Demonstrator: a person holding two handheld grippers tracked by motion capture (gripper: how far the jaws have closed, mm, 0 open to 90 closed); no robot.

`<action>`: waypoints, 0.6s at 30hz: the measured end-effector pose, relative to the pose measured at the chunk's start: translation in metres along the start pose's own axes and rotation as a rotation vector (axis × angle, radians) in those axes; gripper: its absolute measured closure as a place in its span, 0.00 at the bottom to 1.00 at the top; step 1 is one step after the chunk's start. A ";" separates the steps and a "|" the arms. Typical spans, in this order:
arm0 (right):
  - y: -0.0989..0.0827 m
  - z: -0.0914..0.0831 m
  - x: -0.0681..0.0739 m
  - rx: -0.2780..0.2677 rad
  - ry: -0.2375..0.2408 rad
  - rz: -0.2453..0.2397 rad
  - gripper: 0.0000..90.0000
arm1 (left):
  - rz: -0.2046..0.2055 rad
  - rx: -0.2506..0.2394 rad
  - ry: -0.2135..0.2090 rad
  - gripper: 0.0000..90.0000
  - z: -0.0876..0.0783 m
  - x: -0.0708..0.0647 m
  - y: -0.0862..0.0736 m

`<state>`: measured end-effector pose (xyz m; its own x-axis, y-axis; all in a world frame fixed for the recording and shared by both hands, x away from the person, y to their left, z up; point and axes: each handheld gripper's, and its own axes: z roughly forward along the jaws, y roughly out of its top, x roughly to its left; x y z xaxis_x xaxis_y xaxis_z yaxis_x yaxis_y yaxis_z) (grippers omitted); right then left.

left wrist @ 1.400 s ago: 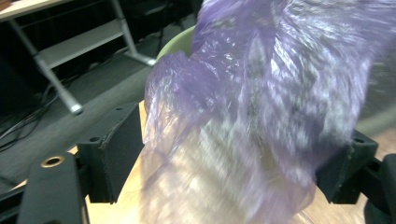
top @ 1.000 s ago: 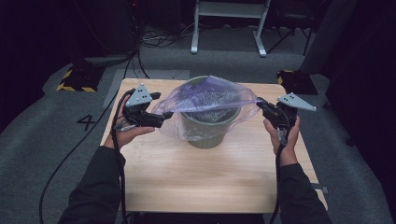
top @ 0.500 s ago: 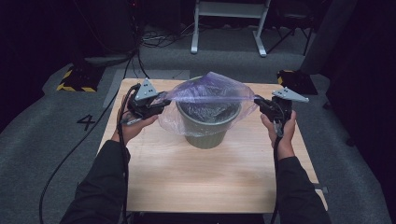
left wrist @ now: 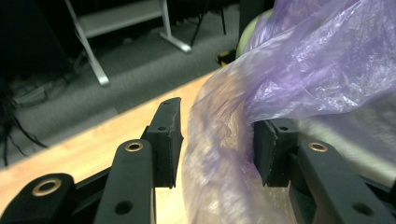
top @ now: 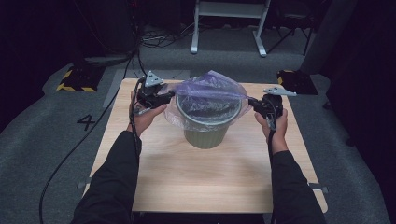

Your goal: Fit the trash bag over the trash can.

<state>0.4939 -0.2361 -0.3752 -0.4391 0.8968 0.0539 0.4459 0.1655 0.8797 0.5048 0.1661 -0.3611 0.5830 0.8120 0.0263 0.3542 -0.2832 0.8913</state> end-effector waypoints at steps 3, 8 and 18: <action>-0.003 0.006 0.001 0.020 0.010 0.001 1.00 | -0.057 0.021 -0.041 0.61 0.010 0.005 -0.006; -0.009 0.017 0.002 0.055 0.032 -0.001 1.00 | -0.130 0.099 -0.094 0.56 0.026 0.009 -0.016; -0.018 0.033 0.014 0.111 0.084 -0.032 1.00 | -0.085 0.211 -0.043 0.53 0.045 -0.002 -0.024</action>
<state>0.5056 -0.2132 -0.4059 -0.5161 0.8537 0.0697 0.5121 0.2423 0.8240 0.5281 0.1481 -0.4029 0.5734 0.8164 -0.0684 0.5460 -0.3186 0.7748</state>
